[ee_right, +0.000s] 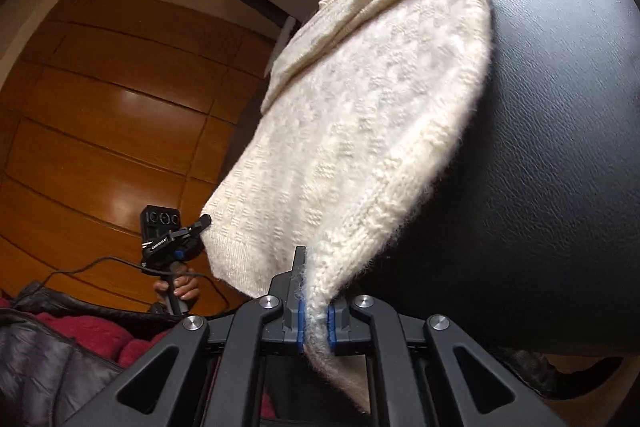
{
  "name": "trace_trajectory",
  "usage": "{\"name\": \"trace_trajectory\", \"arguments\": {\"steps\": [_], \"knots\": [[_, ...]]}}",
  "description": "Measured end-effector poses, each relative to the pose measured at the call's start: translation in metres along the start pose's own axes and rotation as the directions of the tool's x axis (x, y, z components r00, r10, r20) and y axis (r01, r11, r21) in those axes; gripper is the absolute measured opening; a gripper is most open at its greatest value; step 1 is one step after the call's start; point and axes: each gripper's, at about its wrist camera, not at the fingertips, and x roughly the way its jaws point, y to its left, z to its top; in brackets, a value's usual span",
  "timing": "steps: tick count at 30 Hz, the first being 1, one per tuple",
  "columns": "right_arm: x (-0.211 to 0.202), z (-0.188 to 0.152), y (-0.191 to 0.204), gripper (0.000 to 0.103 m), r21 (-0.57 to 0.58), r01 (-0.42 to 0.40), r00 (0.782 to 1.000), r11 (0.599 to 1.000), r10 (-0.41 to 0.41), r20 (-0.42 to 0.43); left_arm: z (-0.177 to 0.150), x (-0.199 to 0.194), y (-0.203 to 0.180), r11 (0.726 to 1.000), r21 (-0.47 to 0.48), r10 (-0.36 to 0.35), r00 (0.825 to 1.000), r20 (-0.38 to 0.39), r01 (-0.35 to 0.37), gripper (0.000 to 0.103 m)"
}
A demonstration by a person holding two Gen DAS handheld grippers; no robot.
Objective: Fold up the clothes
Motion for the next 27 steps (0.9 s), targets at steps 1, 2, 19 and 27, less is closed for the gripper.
{"name": "trace_trajectory", "arguments": {"steps": [1, 2, 19, 27], "knots": [[0.001, 0.007, 0.003, 0.006, -0.001, -0.015, 1.0, 1.0, 0.015, 0.009, 0.006, 0.0, -0.001, 1.0, -0.006, -0.021, 1.0, 0.005, 0.021, 0.009], [0.001, 0.014, 0.005, 0.006, -0.003, -0.031, 0.999, 1.0, 0.031, 0.019, 0.011, 0.0, -0.002, 0.999, -0.011, -0.039, 0.999, 0.011, 0.039, 0.009], [0.058, 0.269, -0.059, 0.009, 0.196, 0.062, 0.97, 0.979, -0.105, 0.218, 0.264, 0.107, 0.016, 0.968, -0.208, -0.1, 0.973, 0.206, 0.144, 0.009], [0.074, 0.268, -0.09, 0.005, 0.221, 0.093, 0.978, 0.971, -0.13, 0.161, 0.275, 0.164, 0.081, 0.93, -0.368, 0.073, 0.991, 0.114, -0.026, 0.009]]}}
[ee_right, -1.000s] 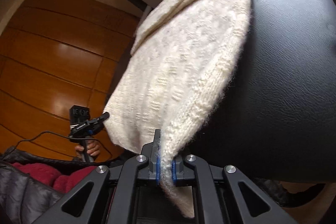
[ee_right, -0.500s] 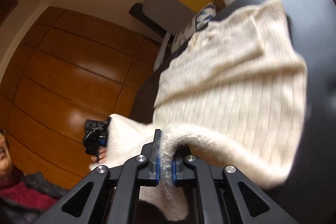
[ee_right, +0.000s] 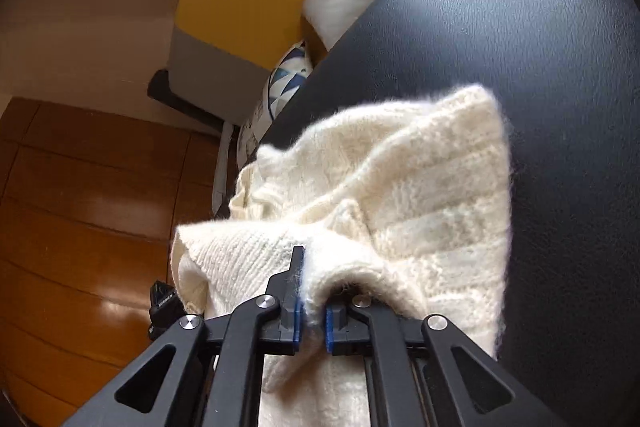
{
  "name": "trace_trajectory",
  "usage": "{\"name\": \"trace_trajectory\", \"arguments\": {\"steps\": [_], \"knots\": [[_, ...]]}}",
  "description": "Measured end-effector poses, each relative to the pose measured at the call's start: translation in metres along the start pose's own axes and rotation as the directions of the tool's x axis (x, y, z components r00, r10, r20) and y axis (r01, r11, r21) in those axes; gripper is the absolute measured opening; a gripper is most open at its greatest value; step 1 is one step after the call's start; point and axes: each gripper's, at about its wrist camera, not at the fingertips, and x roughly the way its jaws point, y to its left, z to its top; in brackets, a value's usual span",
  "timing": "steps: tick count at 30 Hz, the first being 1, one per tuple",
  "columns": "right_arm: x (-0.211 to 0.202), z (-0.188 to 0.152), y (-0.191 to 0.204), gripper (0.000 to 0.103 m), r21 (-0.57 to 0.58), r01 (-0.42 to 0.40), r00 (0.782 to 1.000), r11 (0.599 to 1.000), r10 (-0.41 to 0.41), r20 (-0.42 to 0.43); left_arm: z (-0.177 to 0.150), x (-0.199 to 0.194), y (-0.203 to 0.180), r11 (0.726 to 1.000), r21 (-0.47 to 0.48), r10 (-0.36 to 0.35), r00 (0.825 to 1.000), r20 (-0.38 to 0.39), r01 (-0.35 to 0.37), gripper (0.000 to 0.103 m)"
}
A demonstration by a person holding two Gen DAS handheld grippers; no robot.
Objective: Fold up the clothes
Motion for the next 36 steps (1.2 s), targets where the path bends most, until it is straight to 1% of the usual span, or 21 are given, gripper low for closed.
{"name": "trace_trajectory", "arguments": {"steps": [5, 7, 8, 9, 11, 13, 15, 17, 19, 22, 23, 24, 25, 27, 29, 31, 32, 33, 34, 35, 36], "knots": [[-0.018, -0.04, -0.004, 0.004, -0.005, -0.005, 0.999, 1.0, 0.005, -0.048, -0.038, -0.023, 0.0, 0.997, 0.074, 0.038, 0.998, -0.043, -0.034, 0.009], [-0.028, -0.052, -0.002, 0.012, 0.025, -0.055, 0.997, 0.998, 0.057, -0.049, -0.055, -0.035, 0.005, 0.998, 0.059, 0.028, 0.997, -0.068, -0.024, 0.009], [-0.033, -0.057, 0.0, 0.025, 0.043, -0.088, 0.995, 0.995, 0.09, -0.047, -0.062, -0.04, 0.006, 0.998, 0.053, 0.023, 0.997, -0.075, -0.019, 0.009], [-0.037, -0.061, 0.002, 0.03, 0.057, -0.116, 0.992, 0.992, 0.118, -0.039, -0.068, -0.046, 0.006, 0.999, 0.047, 0.019, 0.996, -0.081, -0.015, 0.009], [-0.039, -0.063, 0.012, 0.031, 0.071, -0.173, 0.984, 0.982, 0.176, -0.037, -0.075, -0.056, 0.004, 1.0, 0.022, -0.004, 0.996, -0.092, 0.006, 0.01], [-0.039, -0.062, 0.02, 0.038, 0.088, -0.23, 0.972, 0.969, 0.233, -0.035, -0.078, -0.063, -0.003, 0.999, 0.019, -0.033, 0.996, -0.087, 0.035, 0.01], [-0.037, -0.057, 0.024, 0.039, 0.114, -0.271, 0.962, 0.956, 0.273, 0.004, -0.079, -0.068, -0.01, 0.998, 0.013, -0.068, 0.994, -0.083, 0.069, 0.01], [-0.04, -0.051, 0.008, 0.04, 0.191, -0.257, 0.966, 0.947, 0.244, 0.088, -0.074, -0.066, -0.011, 0.991, -0.044, -0.128, 0.988, -0.083, 0.125, 0.01], [-0.042, -0.046, -0.011, 0.041, 0.278, -0.244, 0.965, 0.929, 0.206, 0.161, -0.068, -0.061, -0.002, 0.974, -0.148, -0.182, 0.981, -0.066, 0.171, 0.01], [-0.04, -0.045, -0.036, 0.038, 0.345, -0.268, 0.955, 0.899, 0.199, 0.221, -0.062, -0.049, 0.021, 0.923, -0.318, -0.234, 0.972, -0.022, 0.215, 0.012], [-0.042, -0.045, -0.035, 0.038, 0.335, -0.269, 0.953, 0.903, 0.2, 0.227, -0.061, -0.045, 0.026, 0.909, -0.352, -0.248, 0.969, -0.02, 0.225, 0.015], [-0.043, -0.045, -0.033, 0.038, 0.32, -0.258, 0.956, 0.912, 0.194, 0.219, -0.061, -0.041, 0.031, 0.894, -0.381, -0.262, 0.965, -0.019, 0.235, 0.015], [-0.044, -0.044, -0.031, 0.038, 0.306, -0.244, 0.961, 0.92, 0.188, 0.203, -0.06, -0.04, 0.032, 0.891, -0.387, -0.266, 0.964, -0.024, 0.236, 0.016], [-0.048, -0.044, -0.023, 0.039, 0.269, -0.201, 0.972, 0.942, 0.157, 0.175, -0.057, -0.041, 0.032, 0.895, -0.38, -0.269, 0.962, -0.038, 0.235, 0.017], [-0.054, -0.043, -0.011, 0.04, 0.198, -0.137, 0.983, 0.971, 0.108, 0.149, -0.049, -0.054, 0.033, 0.902, -0.362, -0.268, 0.962, -0.042, 0.236, 0.024], [-0.057, -0.046, 0.011, 0.04, 0.084, -0.04, 0.993, 0.996, 0.03, 0.116, -0.039, -0.075, 0.03, 0.921, -0.313, -0.245, 0.97, -0.003, 0.231, 0.028], [-0.056, -0.049, 0.025, 0.041, 0.013, 0.012, 0.995, 1.0, -0.013, 0.1, -0.033, -0.088, 0.028, 0.934, -0.283, -0.223, 0.975, 0.018, 0.219, 0.035], [-0.054, -0.052, 0.039, 0.042, -0.06, 0.061, 0.995, 0.996, -0.056, 0.086, -0.028, -0.101, 0.027, 0.946, -0.252, -0.2, 0.979, 0.04, 0.203, 0.036], [-0.05, -0.057, 0.053, 0.042, -0.132, 0.105, 0.993, 0.986, -0.096, 0.072, -0.025, -0.11, 0.021, 0.965, -0.197, -0.164, 0.984, 0.066, 0.174, 0.041], [-0.044, -0.062, 0.066, 0.042, -0.193, 0.139, 0.99, 0.971, -0.129, 0.06, -0.023, -0.119, 0.012, 0.987, -0.109, -0.111, 0.989, 0.092, 0.121, 0.048], [-0.038, -0.067, 0.078, 0.042, -0.242, 0.162, 0.987, 0.957, -0.155, 0.048, -0.022, -0.125, 0.003, 0.998, -0.023, -0.048, 0.993, 0.111, 0.051, 0.051]]}}
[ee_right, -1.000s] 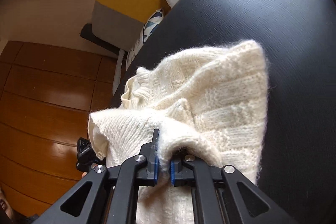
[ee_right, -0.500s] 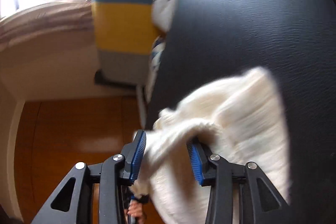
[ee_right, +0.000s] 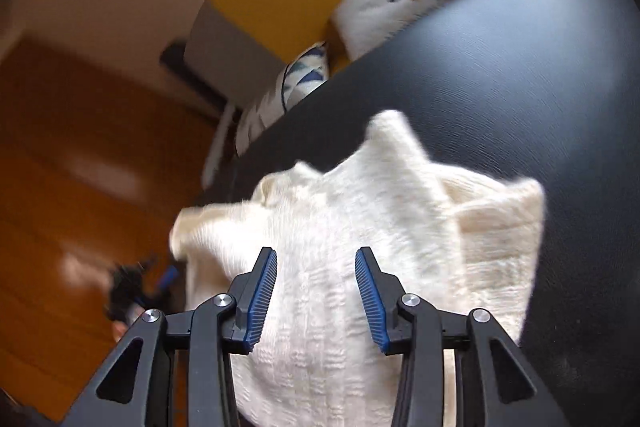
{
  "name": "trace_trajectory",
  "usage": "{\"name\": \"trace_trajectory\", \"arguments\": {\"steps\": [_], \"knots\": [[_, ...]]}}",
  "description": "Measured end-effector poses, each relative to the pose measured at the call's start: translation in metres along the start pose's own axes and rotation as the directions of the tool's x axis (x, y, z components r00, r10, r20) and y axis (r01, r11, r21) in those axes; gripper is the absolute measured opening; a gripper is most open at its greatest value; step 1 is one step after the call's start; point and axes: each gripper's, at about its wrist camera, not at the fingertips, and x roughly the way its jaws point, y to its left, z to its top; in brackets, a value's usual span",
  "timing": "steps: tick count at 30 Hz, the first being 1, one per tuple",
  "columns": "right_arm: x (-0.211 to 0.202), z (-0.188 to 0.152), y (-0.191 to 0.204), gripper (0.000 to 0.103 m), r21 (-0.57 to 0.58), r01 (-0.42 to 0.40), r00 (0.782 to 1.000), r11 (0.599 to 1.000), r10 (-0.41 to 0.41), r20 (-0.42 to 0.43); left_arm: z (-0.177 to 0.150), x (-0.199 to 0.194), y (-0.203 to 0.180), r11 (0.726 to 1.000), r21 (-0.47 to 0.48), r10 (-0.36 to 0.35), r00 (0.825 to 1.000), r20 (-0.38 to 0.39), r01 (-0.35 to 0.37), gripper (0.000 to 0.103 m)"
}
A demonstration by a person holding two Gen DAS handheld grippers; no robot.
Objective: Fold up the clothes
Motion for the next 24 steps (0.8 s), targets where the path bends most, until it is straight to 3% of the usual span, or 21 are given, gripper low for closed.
{"name": "trace_trajectory", "arguments": {"steps": [1, 3, 5, 7, 12, 15, 19, 22, 24], "knots": [[0.004, -0.002, 0.011, 0.042, -0.041, 0.017, 1.0, 0.999, -0.018, -0.015, 0.001, -0.003, -0.008, 0.994, 0.084, 0.075, 0.997, 0.015, -0.076, 0.055], [0.013, -0.007, 0.03, 0.042, -0.115, 0.045, 0.998, 0.992, -0.049, -0.037, -0.002, 0.004, -0.025, 0.954, 0.246, 0.173, 0.985, 0.024, -0.173, 0.056], [0.025, -0.01, 0.044, 0.042, -0.169, 0.061, 0.996, 0.984, -0.072, -0.059, -0.008, 0.02, -0.034, 0.911, 0.352, 0.226, 0.974, 0.014, -0.216, 0.058], [0.04, -0.008, 0.056, 0.042, -0.198, 0.071, 0.992, 0.978, -0.09, -0.09, -0.014, 0.037, -0.04, 0.873, 0.432, 0.258, 0.966, -0.01, -0.229, 0.058], [0.062, 0.006, 0.065, 0.042, -0.269, 0.148, 0.977, 0.952, -0.183, -0.11, -0.027, 0.07, -0.041, 0.821, 0.53, 0.304, 0.948, -0.088, -0.214, 0.06], [0.067, 0.02, 0.067, 0.042, -0.308, 0.244, 0.957, 0.92, -0.279, -0.075, -0.032, 0.084, -0.043, 0.814, 0.542, 0.318, 0.942, -0.111, -0.211, 0.06], [0.088, 0.025, 0.068, 0.042, -0.394, 0.342, 0.905, 0.853, -0.412, -0.105, -0.039, 0.09, -0.047, 0.794, 0.571, 0.32, 0.942, -0.101, -0.208, 0.06], [0.112, 0.019, 0.07, 0.043, -0.488, 0.371, 0.865, 0.79, -0.485, -0.128, -0.042, 0.09, -0.042, 0.784, 0.571, 0.348, 0.934, -0.08, -0.243, 0.04], [0.124, 0.015, 0.071, 0.044, -0.532, 0.389, 0.843, 0.752, -0.523, -0.124, -0.04, 0.089, -0.033, 0.811, 0.531, 0.343, 0.935, -0.092, -0.246, 0.037]]}}
